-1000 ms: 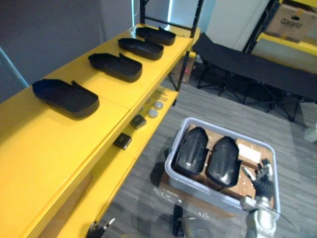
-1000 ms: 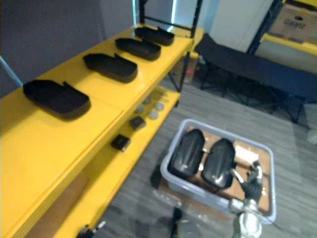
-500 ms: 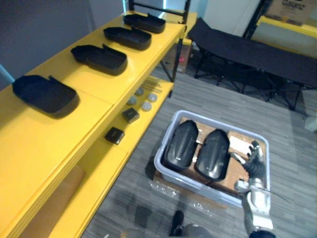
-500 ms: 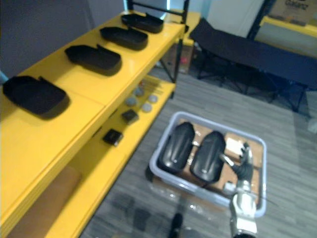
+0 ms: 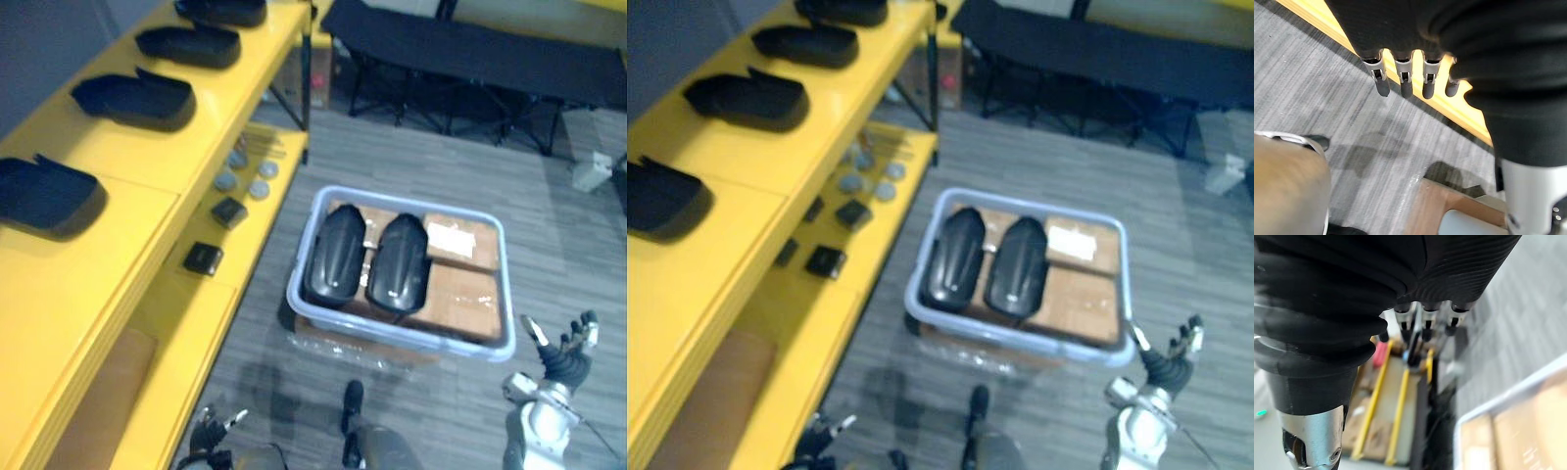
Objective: Walk over and take plastic housings, then place them on the shelf
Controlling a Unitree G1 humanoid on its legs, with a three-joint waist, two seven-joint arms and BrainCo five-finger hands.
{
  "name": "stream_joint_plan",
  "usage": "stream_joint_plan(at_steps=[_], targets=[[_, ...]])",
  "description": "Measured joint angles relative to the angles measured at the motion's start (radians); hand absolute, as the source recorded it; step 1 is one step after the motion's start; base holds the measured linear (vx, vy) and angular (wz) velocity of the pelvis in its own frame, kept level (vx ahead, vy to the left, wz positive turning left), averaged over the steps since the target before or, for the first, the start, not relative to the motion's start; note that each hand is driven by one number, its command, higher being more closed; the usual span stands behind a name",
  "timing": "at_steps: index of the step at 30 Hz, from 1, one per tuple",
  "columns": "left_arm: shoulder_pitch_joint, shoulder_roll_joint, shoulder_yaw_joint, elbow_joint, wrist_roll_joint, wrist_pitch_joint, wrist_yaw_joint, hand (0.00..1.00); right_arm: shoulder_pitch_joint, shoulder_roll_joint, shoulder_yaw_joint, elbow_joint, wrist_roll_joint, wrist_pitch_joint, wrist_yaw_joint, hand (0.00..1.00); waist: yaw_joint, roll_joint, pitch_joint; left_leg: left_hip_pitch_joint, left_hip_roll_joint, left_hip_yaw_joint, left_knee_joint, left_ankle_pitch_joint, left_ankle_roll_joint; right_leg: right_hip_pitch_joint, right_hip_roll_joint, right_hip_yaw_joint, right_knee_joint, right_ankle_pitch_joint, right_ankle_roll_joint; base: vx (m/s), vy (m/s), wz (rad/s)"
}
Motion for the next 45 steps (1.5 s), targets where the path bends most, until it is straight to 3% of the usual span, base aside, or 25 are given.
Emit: stream_joint_plan(at_steps=[4, 8, 13, 16, 24, 34, 35, 36, 37, 40, 45], targets=[[-0.057, -0.016, -0.032, -0.012, -0.001, -0.002, 0.018, 0.00, -0.141, -0.001, 0.007, 0.067, 0.009, 0.043, -0.080, 0.00, 0.018, 0.036, 0.083, -0.046, 0.002, -0.024, 0.021, -0.001, 0.001, -0.036, 0.001, -0.010, 0.009, 0.030, -0.025, 0.09, -0.020, 0.10], [-0.081, -0.021, -0.034, -0.020, -0.006, -0.020, 0.043, 0.00, -0.280, -0.043, 0.037, 0.147, 0.028, 0.077, -0.140, 0.00, 0.038, 0.041, 0.144, -0.082, -0.008, -0.078, 0.051, -0.001, 0.001, -0.039, -0.013, -0.025, 0.009, 0.030, -0.025, 0.05, 0.032, 0.17], [-0.091, -0.009, -0.035, -0.022, -0.031, -0.043, 0.079, 0.00, -0.395, -0.125, 0.074, 0.191, 0.056, 0.161, -0.234, 0.00, 0.080, 0.030, 0.155, -0.123, -0.037, -0.118, 0.053, -0.002, 0.005, -0.070, -0.036, -0.030, 0.009, 0.045, -0.005, 0.01, 0.061, 0.22], [-0.091, 0.001, -0.034, -0.019, -0.048, -0.043, 0.086, 0.00, -0.462, -0.162, 0.123, 0.217, 0.052, 0.210, -0.236, 0.00, 0.084, 0.027, 0.157, -0.129, -0.055, -0.130, 0.053, -0.002, 0.009, -0.075, -0.052, -0.029, 0.009, 0.052, 0.004, 0.01, 0.084, 0.05], [-0.123, 0.020, -0.034, 0.000, -0.048, -0.044, 0.074, 0.00, -0.533, -0.209, 0.162, 0.250, 0.044, 0.265, -0.237, 0.00, 0.096, -0.002, 0.173, -0.162, -0.086, -0.162, 0.078, -0.003, 0.022, -0.091, -0.081, -0.030, 0.009, 0.062, 0.016, 0.01, 0.054, 0.07], [-0.131, 0.025, -0.064, -0.001, -0.090, -0.048, 0.053, 0.00, -0.635, -0.321, 0.182, 0.403, 0.043, 0.384, -0.311, 0.00, 0.102, -0.003, 0.173, -0.225, -0.132, -0.190, 0.197, -0.003, 0.021, -0.091, -0.130, -0.032, 0.010, 0.063, 0.016, 0.03, 0.063, 0.05], [-0.140, 0.024, -0.063, -0.002, -0.101, -0.053, 0.051, 0.00, -0.650, -0.333, 0.175, 0.416, 0.042, 0.391, -0.325, 0.00, 0.103, -0.014, 0.179, -0.297, -0.135, -0.205, 0.298, -0.016, 0.033, -0.092, -0.159, -0.032, 0.011, 0.065, 0.017, -0.03, 0.137, 0.24], [-0.149, 0.028, -0.065, 0.000, -0.111, -0.066, 0.052, 0.00, -0.683, -0.345, 0.172, 0.447, 0.041, 0.403, -0.345, 0.00, 0.099, -0.005, 0.178, -0.329, -0.118, -0.228, 0.219, -0.041, 0.093, -0.099, -0.166, -0.032, 0.011, 0.071, 0.027, -0.05, 0.115, 0.17], [-0.165, 0.032, -0.069, 0.005, -0.117, -0.065, 0.052, 0.00, -0.706, -0.350, 0.171, 0.465, 0.040, 0.415, -0.358, 0.00, 0.109, -0.014, 0.187, -0.307, -0.112, -0.211, 0.105, 0.049, 0.077, -0.113, -0.168, -0.029, 0.011, 0.083, 0.038, -0.04, 0.046, 0.09], [-0.162, 0.046, -0.072, 0.020, -0.126, -0.063, 0.053, 0.00, -0.723, -0.350, 0.176, 0.506, 0.027, 0.448, -0.404, 0.00, 0.122, -0.013, 0.189, -0.314, -0.115, -0.216, 0.113, 0.057, 0.075, -0.120, -0.171, -0.032, 0.038, 0.089, 0.035, 0.03, 0.088, 0.10], [-0.149, 0.050, -0.077, 0.002, -0.128, -0.059, 0.052, 0.00, -0.765, -0.380, 0.176, 0.506, 0.026, 0.487, -0.410, 0.00, 0.120, -0.013, 0.189, -0.314, -0.113, -0.212, 0.141, 0.054, 0.070, -0.119, -0.170, -0.032, 0.051, 0.089, 0.035, 0.06, 0.017, -0.08]])
